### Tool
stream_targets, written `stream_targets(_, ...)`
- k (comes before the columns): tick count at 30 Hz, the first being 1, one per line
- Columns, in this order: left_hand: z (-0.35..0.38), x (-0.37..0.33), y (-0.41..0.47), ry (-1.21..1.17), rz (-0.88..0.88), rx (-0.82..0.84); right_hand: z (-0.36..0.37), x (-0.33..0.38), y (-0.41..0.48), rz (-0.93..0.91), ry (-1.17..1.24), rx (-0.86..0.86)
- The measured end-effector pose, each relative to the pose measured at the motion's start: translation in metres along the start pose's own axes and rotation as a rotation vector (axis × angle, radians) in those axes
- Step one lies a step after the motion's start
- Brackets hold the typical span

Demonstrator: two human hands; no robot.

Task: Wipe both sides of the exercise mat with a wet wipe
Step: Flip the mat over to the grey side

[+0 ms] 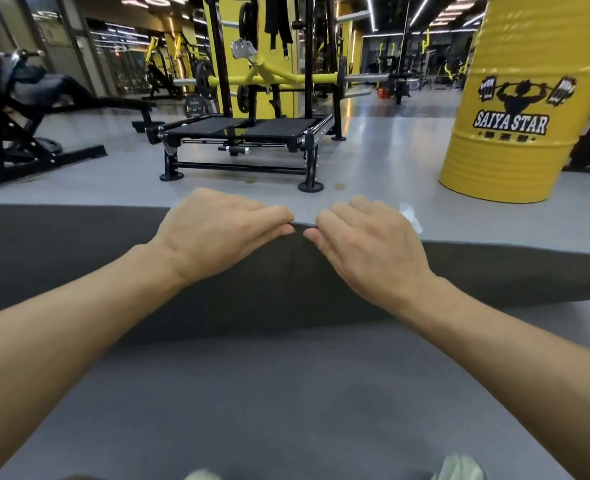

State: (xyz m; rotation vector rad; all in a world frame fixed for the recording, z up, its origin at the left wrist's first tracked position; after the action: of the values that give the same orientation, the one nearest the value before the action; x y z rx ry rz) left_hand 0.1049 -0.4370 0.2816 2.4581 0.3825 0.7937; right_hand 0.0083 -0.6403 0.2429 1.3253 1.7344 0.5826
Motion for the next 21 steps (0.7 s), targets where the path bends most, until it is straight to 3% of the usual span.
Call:
stream_targets(8, -0.084, 0.017, 0.051, 0.094, 0.038, -0.086, -0.064, -0.041, 0.062, -0.1, -0.166, -0.189)
stream_targets(21, -0.189, 0.014, 0.102, 0.129, 0.098, -0.278, -0.171, -0.058, 0.109, -0.118, -0.235, -0.3)
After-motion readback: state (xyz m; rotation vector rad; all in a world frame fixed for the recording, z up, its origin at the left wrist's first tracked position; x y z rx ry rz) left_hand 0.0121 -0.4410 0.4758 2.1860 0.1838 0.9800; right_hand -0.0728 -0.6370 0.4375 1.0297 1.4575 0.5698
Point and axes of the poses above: each hand's wrist, its own y-axis towards the middle knuckle, its own z-axis out of the palm, x = y × z, the point moved 1 cm from there along y, towards the middle knuckle, and after that the axes turned 5 degrees about x, right-handed, at the moved point
